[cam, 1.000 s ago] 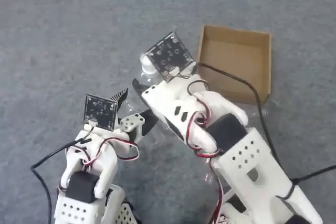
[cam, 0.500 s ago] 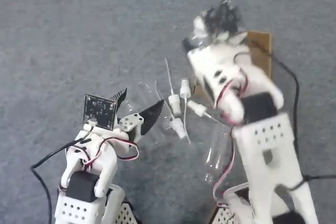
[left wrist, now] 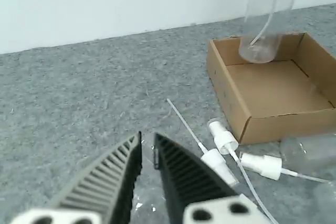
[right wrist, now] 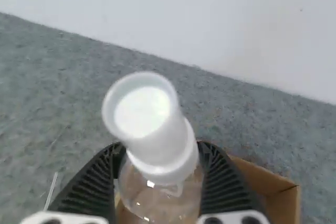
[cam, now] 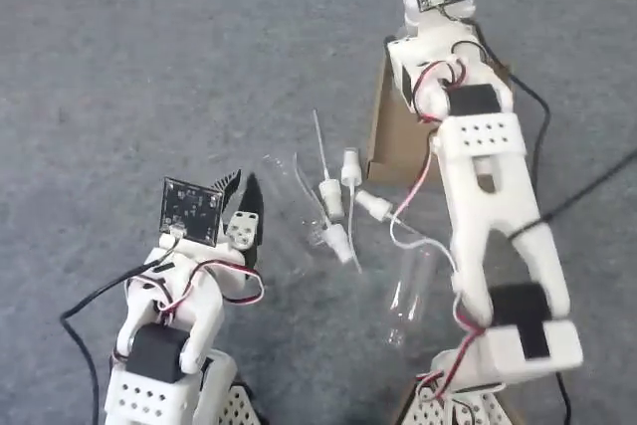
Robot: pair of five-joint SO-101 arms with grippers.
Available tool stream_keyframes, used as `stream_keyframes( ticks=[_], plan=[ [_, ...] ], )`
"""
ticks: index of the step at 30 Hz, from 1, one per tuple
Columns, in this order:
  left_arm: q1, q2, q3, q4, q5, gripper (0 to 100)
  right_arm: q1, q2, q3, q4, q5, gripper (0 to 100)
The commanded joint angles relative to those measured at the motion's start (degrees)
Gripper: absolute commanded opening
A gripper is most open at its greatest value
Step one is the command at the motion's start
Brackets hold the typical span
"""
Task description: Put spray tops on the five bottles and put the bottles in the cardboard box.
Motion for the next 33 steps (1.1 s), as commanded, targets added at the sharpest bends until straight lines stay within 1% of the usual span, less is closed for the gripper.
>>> stream_keyframes(
  ticks=[1,5,9,20,29,33],
  plan=[
    [-0.18,-1.14,-0.48,-1.58,0.53,1,1.63,2.51,-4.04,-7.25,-4.66,0.6],
    [-0.18,-1.14,-0.48,-1.58,0.53,1,2.42,7.78,-4.04,-14.55,-5.63,0.6],
    [-0.18,-1.14,-0.31,-1.58,0.53,1,2.59,11.47,-4.13,-17.98,-5.27,0.6],
    [-0.09,-1.14,0.22,-1.93,0.53,1,2.59,24.48,-15.30,-17.27,-5.27,0.6],
    [-0.09,-1.14,0.22,-1.93,0.53,1,2.51,27.12,-16.00,-16.13,-5.19,1.6],
    [-0.09,-1.14,0.31,-1.93,0.53,1,2.15,27.12,-16.09,-15.25,-5.19,10.5]
  ],
)
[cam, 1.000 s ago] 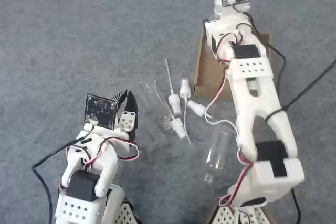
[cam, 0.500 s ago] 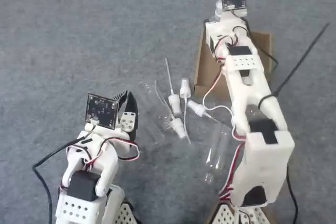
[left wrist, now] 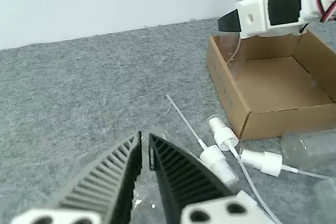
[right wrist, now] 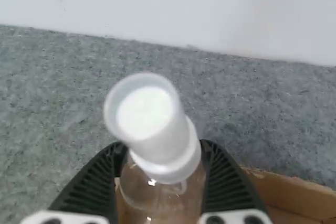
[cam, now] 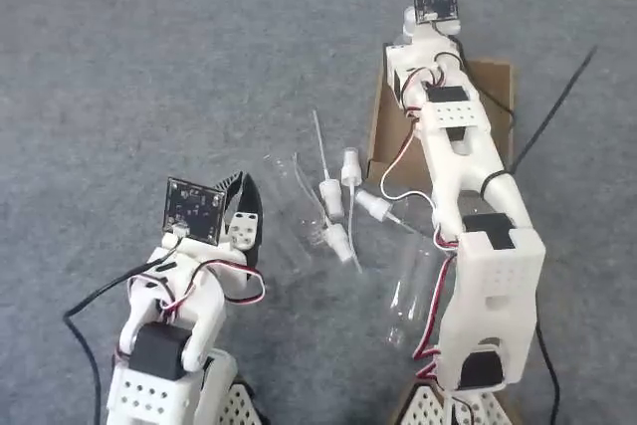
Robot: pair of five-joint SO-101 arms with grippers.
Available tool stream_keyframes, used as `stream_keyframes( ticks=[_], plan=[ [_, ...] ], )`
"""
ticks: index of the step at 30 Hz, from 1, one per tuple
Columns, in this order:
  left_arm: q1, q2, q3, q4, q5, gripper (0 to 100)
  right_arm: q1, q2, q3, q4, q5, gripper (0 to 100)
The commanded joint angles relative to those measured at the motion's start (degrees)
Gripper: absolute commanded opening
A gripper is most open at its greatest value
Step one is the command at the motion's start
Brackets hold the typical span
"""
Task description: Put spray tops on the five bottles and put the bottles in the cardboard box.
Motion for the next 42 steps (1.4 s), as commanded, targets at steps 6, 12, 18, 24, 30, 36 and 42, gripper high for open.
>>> stream_keyframes(
  ticks=[6,12,18,24,30,36,42],
  plan=[
    [-0.09,-1.14,-0.48,-1.93,0.53,1,0.40,-1.36,-3.69,1.45,-0.35,21.4],
    [-0.09,-1.14,-0.48,-1.93,0.53,1,-0.22,-1.45,-3.69,1.45,-0.35,23.5],
    [-0.09,-1.14,-0.48,-1.93,0.53,1,-0.84,-1.54,-3.69,1.45,-0.35,23.5],
    [-0.09,-1.14,-0.48,-1.93,0.53,1,-0.84,-1.54,-3.69,1.45,-0.35,23.6],
    [-0.09,-1.14,-0.48,-1.93,0.53,1,-0.84,-1.54,-3.69,1.54,-0.35,23.6],
    [-0.09,-1.14,-0.40,-1.93,0.53,1,-0.84,-1.54,-3.69,1.54,-0.35,23.6],
    [-0.09,-1.14,-0.40,-1.93,0.53,1,-0.84,-1.54,-3.69,1.54,-0.26,23.6]
  ],
)
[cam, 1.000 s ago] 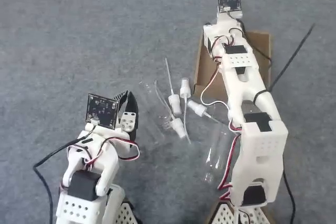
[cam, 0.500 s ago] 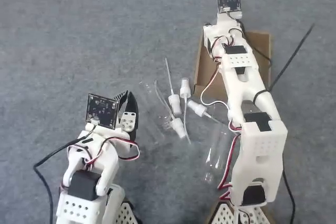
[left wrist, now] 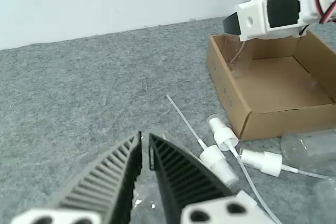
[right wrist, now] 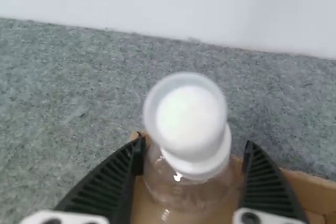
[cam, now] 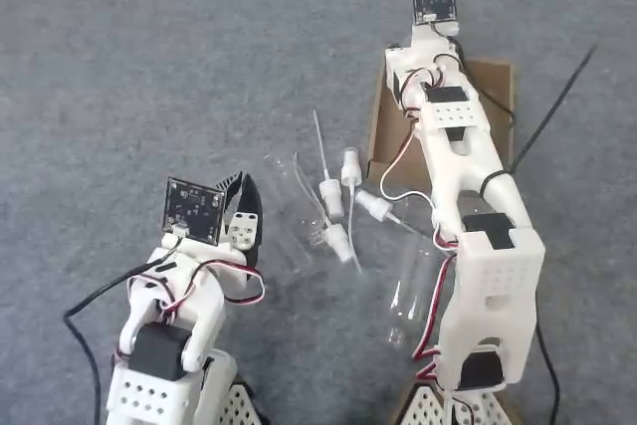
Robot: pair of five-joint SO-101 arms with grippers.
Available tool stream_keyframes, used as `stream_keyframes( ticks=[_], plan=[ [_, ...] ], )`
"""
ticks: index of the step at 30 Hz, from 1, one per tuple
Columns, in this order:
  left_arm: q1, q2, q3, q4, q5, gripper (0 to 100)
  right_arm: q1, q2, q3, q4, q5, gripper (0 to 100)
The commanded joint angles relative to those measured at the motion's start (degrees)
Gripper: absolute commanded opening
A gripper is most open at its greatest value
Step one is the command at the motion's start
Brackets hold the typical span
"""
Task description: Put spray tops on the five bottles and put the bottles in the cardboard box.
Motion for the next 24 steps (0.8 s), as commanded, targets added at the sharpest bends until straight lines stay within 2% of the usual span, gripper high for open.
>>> stream_keyframes(
  ticks=[1,11,17,24],
  plan=[
    [-0.09,-1.14,-0.40,-1.93,0.53,1,-0.75,-1.54,-3.69,0.48,-0.09,23.6],
    [-0.09,-1.14,-0.40,-1.93,0.53,1,-0.75,-1.54,-3.69,0.48,-0.09,23.7],
    [-0.09,-1.14,-0.40,-1.93,0.53,1,-1.19,-1.54,-4.48,3.56,-0.09,34.1],
    [-0.09,-1.14,-0.40,-1.93,0.53,1,-1.71,-1.54,-9.14,8.04,-0.18,34.9]
  ],
)
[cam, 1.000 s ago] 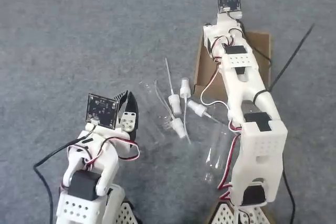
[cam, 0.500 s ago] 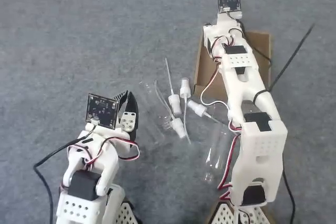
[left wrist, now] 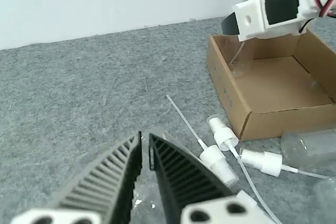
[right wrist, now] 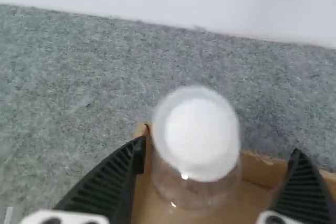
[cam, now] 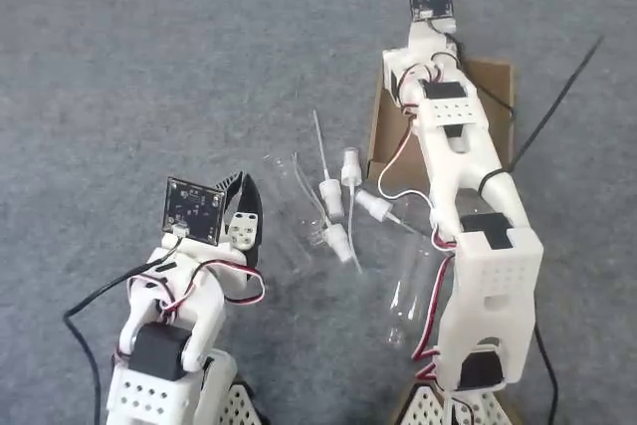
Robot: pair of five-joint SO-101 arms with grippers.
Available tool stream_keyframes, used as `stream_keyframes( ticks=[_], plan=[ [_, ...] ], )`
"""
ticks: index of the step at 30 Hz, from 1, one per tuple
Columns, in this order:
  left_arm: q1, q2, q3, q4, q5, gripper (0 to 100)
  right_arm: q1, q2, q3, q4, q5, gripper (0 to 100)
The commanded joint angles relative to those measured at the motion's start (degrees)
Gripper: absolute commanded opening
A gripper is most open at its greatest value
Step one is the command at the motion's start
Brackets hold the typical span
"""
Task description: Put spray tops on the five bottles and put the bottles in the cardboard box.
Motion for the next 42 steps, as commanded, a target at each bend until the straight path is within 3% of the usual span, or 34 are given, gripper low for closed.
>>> stream_keyframes(
  ticks=[1,6,21,31,35,37,42],
  plan=[
    [-0.09,-1.14,-0.40,-1.93,0.53,1,-0.84,-1.63,-6.42,2.59,-0.18,34.9],
    [-0.09,-1.14,-0.40,-1.93,0.53,1,-0.22,-1.63,-15.03,9.36,-0.26,34.9],
    [-0.09,-1.14,-0.40,-1.93,0.53,1,0.31,-1.63,-49.85,42.15,-0.18,34.8],
    [-0.09,-1.14,-0.40,-1.93,0.53,1,0.31,-1.01,-70.68,69.23,-0.18,34.8],
    [-0.18,-1.23,-0.40,-1.93,0.53,1,0.31,-0.92,-75.69,78.90,-0.44,34.8],
    [-0.18,-1.23,-0.40,-1.93,0.53,1,0.48,-0.92,-74.99,78.73,-0.53,34.6],
    [-0.18,-1.23,-0.40,-1.93,0.53,1,3.82,-3.12,-67.25,78.81,-0.18,18.8]
  ],
)
